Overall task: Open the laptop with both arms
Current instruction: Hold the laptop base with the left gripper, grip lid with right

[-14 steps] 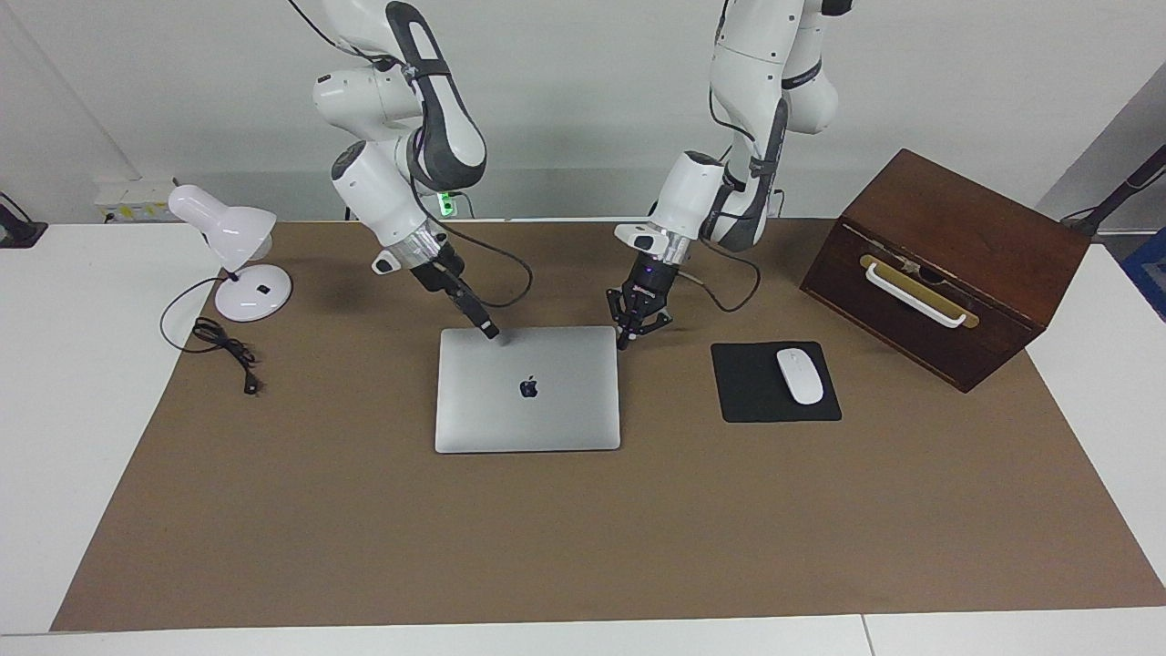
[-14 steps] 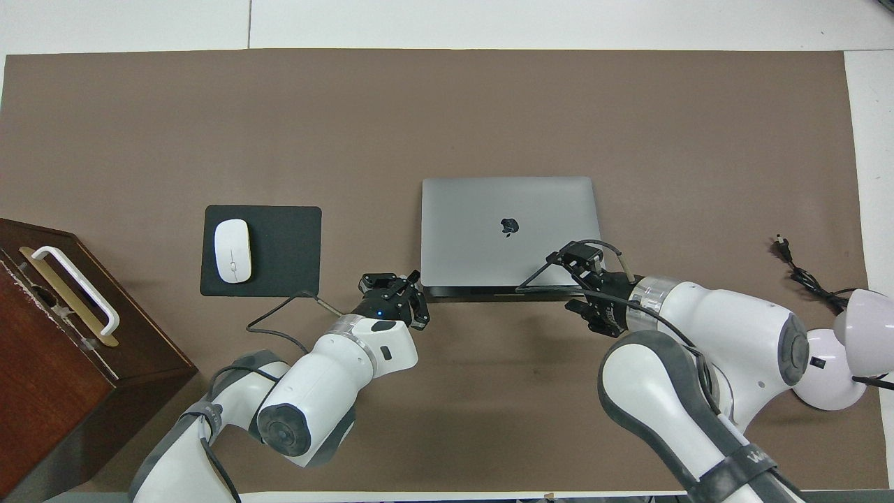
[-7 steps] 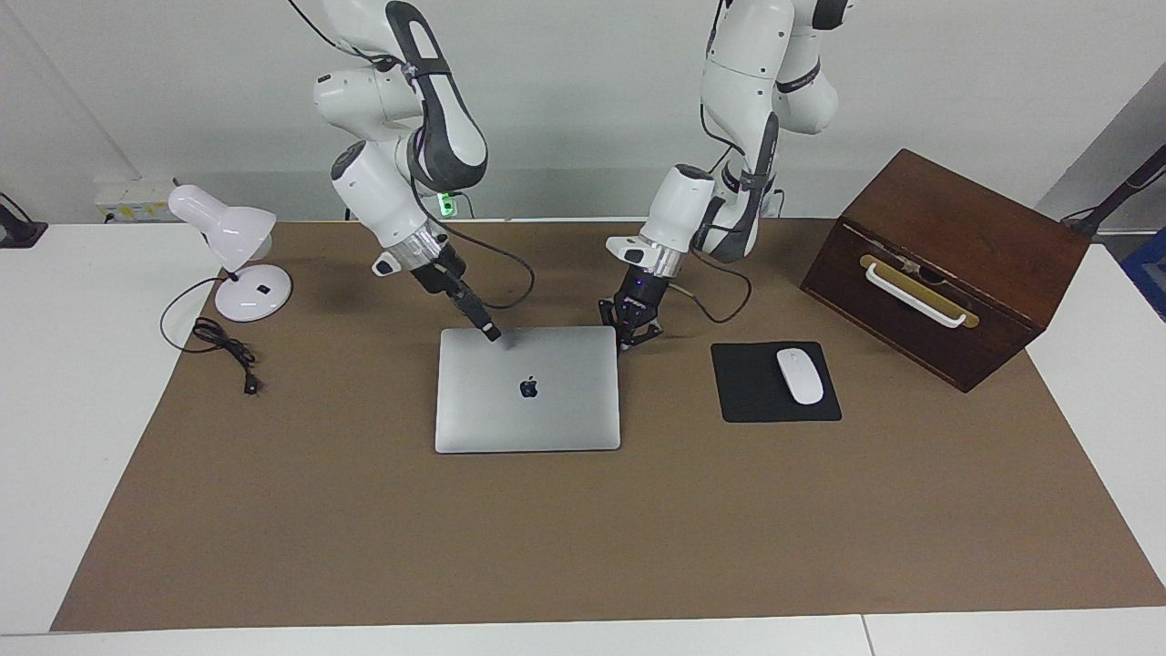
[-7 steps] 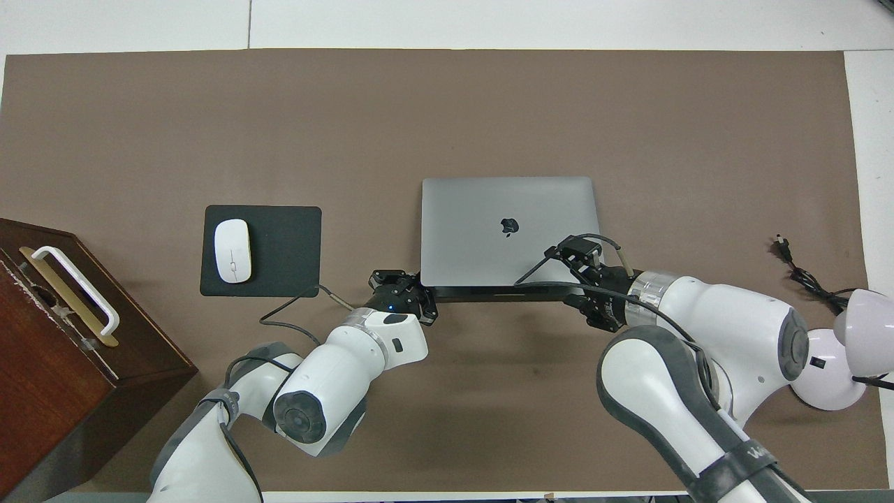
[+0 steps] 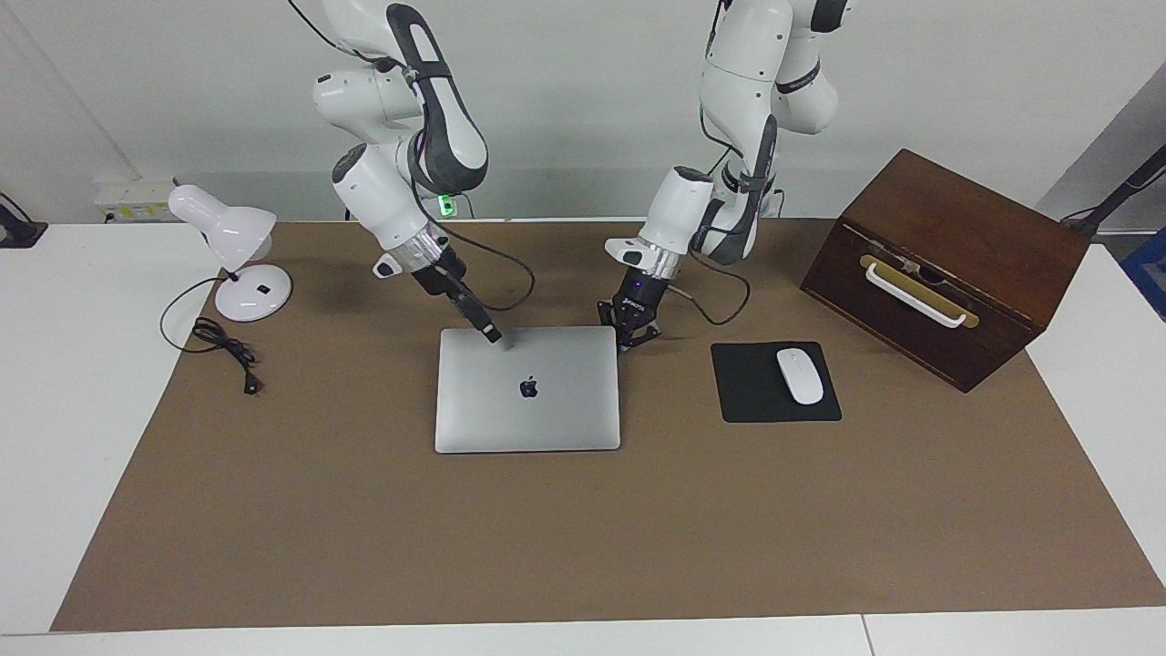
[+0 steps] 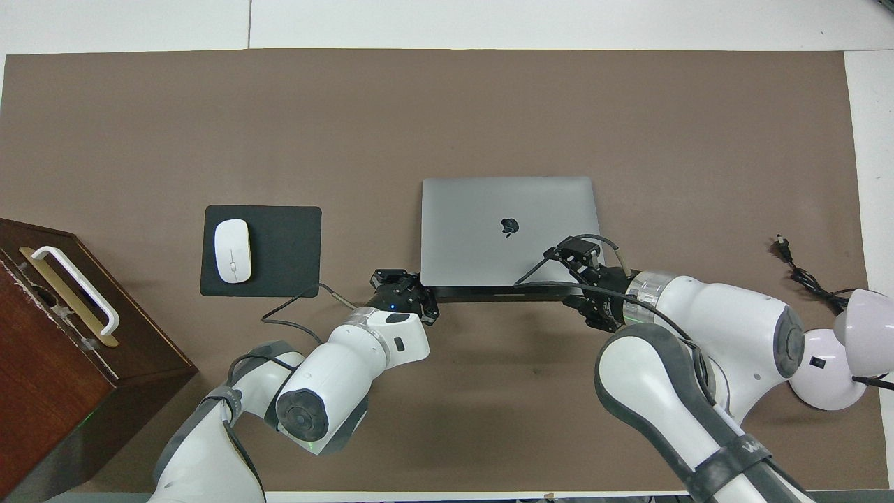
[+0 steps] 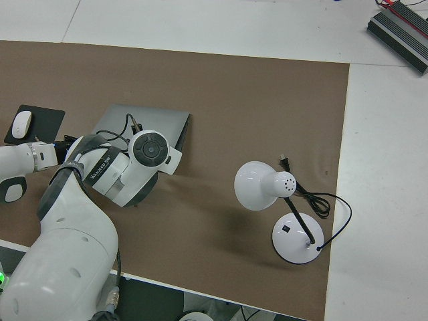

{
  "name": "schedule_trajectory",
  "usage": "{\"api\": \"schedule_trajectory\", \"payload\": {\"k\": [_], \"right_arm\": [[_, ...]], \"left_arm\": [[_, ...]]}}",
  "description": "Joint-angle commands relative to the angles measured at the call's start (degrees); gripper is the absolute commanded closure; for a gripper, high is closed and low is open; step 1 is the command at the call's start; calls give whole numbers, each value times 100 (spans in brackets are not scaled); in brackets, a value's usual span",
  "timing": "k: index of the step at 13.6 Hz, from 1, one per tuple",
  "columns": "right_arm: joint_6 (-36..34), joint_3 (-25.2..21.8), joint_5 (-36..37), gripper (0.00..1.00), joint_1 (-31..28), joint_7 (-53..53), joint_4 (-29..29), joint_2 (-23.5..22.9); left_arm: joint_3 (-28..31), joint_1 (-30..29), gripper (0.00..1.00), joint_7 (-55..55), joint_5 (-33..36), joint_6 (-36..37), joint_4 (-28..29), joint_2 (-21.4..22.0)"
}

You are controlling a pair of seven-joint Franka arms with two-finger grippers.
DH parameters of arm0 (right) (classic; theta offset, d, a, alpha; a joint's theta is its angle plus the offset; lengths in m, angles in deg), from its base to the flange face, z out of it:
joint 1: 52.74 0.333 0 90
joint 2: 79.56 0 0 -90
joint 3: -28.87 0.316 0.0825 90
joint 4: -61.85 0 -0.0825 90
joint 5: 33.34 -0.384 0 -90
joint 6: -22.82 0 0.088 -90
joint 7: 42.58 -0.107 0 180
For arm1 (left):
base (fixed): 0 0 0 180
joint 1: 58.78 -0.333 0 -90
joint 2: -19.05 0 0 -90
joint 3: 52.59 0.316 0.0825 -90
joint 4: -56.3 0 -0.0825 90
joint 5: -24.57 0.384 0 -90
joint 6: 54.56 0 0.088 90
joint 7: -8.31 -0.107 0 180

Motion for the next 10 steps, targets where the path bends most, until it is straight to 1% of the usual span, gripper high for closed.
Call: {"api": "schedule_trajectory", "payload": {"k": [1,6,10], "right_arm": [[86,10,15,0,-34,133,59,-112],[112,1,15,0,-96,230,287,-349],[112,1,15,0,-96,230,375,-394]], "left_arm": [[100,140,100,-50,23,-124,-107,-197],[100,140,100,-68,32,-124,-107,-223],[100,140,100,-112,23,-124,-107,-232]]}}
